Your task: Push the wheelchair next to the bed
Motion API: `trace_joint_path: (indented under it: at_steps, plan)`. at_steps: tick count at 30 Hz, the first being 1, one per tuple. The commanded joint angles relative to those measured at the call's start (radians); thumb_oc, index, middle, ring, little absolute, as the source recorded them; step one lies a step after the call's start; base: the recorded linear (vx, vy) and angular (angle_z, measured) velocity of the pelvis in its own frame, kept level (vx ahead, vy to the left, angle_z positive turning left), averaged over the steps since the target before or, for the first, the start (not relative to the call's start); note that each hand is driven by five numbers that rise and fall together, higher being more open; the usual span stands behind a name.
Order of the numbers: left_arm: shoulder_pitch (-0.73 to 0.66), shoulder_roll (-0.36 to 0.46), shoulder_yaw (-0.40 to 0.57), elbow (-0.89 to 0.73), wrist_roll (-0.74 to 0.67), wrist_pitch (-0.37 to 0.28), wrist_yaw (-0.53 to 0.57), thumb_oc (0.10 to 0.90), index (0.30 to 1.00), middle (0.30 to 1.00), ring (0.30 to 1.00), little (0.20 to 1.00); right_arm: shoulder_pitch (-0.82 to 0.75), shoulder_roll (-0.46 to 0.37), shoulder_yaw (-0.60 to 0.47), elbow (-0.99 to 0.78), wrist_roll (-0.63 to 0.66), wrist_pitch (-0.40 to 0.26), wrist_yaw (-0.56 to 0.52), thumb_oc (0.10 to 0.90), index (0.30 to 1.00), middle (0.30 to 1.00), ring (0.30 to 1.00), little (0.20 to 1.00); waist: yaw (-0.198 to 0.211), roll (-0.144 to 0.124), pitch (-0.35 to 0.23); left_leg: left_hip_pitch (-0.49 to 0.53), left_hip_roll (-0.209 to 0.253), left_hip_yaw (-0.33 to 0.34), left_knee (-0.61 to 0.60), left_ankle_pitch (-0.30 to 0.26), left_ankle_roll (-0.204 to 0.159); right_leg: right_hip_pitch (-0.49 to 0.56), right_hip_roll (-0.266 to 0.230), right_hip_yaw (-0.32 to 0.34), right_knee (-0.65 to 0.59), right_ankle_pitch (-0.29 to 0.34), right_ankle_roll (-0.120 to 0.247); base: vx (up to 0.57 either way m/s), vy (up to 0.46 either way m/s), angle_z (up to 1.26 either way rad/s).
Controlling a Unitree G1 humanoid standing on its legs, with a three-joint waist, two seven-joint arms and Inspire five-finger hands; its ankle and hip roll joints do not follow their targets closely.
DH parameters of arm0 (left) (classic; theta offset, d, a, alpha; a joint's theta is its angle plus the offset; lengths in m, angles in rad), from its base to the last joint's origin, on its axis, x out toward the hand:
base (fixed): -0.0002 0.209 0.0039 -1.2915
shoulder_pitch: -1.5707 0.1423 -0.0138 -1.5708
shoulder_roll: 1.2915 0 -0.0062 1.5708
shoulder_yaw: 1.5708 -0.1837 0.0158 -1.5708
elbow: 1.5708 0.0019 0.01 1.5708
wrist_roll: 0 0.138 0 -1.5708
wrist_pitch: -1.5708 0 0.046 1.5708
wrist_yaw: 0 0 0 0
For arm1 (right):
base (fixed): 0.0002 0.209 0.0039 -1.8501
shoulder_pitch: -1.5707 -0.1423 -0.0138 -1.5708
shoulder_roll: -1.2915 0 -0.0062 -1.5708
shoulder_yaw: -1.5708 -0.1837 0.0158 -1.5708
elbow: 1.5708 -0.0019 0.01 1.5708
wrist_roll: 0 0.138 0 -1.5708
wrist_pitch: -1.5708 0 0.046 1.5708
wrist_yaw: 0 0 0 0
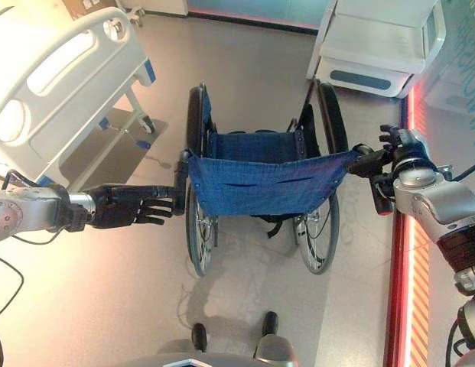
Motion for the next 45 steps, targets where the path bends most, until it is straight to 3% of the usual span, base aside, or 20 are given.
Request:
trace_joint_path:
  at_steps: [1,6,10,15,23,32,38,45]
  plan:
    - [-0.166,0.053,0.03,0.085,0.126,-0.086,-0.005,0.8,0.9,0.9,0.9,0.9,-0.204,-0.102,0.031,-0.017,-0.072,-0.048,-0.042,0.8,0.9,0.9,0.9,0.9,-0.001,-0.012,-0.049,-0.071,0.002,-0.01,-0.003,0.054,-0.032,0.054,-0.034,-0.013,0.001,-0.047,0.057,-0.03,-0.004,-0.01]
    - [-0.145,0.075,0.089,0.124,0.134,-0.108,-0.078,0.8,0.9,0.9,0.9,0.9,-0.167,-0.122,-0.023,-0.023,-0.07,-0.051,-0.012,0.8,0.9,0.9,0.9,0.9,-0.002,-0.005,-0.047,-0.075,-0.001,-0.013,-0.003,0.053,-0.033,0.053,-0.036,-0.015,0.001,-0.049,0.055,-0.02,0.0,-0.01]
    - [-0.154,0.063,0.084,0.099,0.038,-0.145,-0.075,0.8,0.9,0.9,0.9,0.9,-0.169,-0.118,-0.029,-0.016,-0.073,-0.054,-0.001,0.8,0.9,0.9,0.9,0.9,-0.002,0.0,-0.044,-0.079,-0.004,-0.02,-0.003,0.051,-0.032,0.052,-0.037,-0.015,0.001,-0.049,0.054,-0.02,-0.005,0.04]
    - [-0.187,0.035,0.048,0.084,-0.012,-0.13,-0.039,0.8,0.9,0.9,0.9,0.9,-0.193,-0.087,-0.002,-0.011,-0.081,-0.048,-0.022,0.8,0.9,0.9,0.9,0.9,-0.004,0.002,-0.041,-0.081,-0.006,-0.021,-0.003,0.052,-0.032,0.051,-0.035,-0.013,0.001,-0.05,0.051,-0.01,-0.003,0.06]
    - [-0.233,0.019,-0.022,0.064,-0.01,-0.093,-0.091,0.8,0.9,0.9,0.9,0.9,-0.236,-0.069,0.036,0.001,-0.072,-0.037,-0.049,0.8,0.9,0.9,0.9,0.9,-0.013,-0.001,-0.024,-0.086,-0.003,-0.012,-0.003,0.057,-0.034,0.039,-0.032,-0.003,0.001,-0.042,0.052,-0.01,-0.001,-0.01]
    - [-0.263,0.0,-0.069,0.02,-0.053,-0.12,-0.074,0.8,0.9,0.9,0.9,0.9,-0.235,-0.07,0.039,0.002,-0.061,-0.026,-0.039,0.8,0.9,0.9,0.9,0.9,-0.027,0.0,-0.018,-0.083,0.001,0.003,-0.003,0.058,-0.035,0.034,-0.029,0.006,0.001,-0.039,0.051,0.0,-0.001,-0.03]
    - [-0.308,-0.017,-0.111,0.028,-0.043,-0.071,-0.08,0.8,0.9,0.9,0.9,0.9,-0.274,-0.066,0.074,0.041,-0.058,0.001,-0.045,0.8,0.9,0.9,0.9,0.9,-0.032,0.001,-0.009,-0.086,0.002,0.009,-0.003,0.061,-0.034,0.029,-0.027,0.011,0.003,-0.038,0.048,-0.01,0.0,0.0]
    - [-0.338,-0.015,-0.142,0.022,-0.066,-0.097,-0.06,0.8,0.9,0.9,0.9,0.9,-0.309,-0.074,0.099,0.081,-0.01,0.025,-0.068,0.8,0.9,0.9,0.9,0.9,-0.038,0.001,0.001,-0.087,0.001,0.014,-0.003,0.063,-0.036,0.023,-0.027,0.016,0.004,-0.033,0.049,-0.01,0.001,0.0]
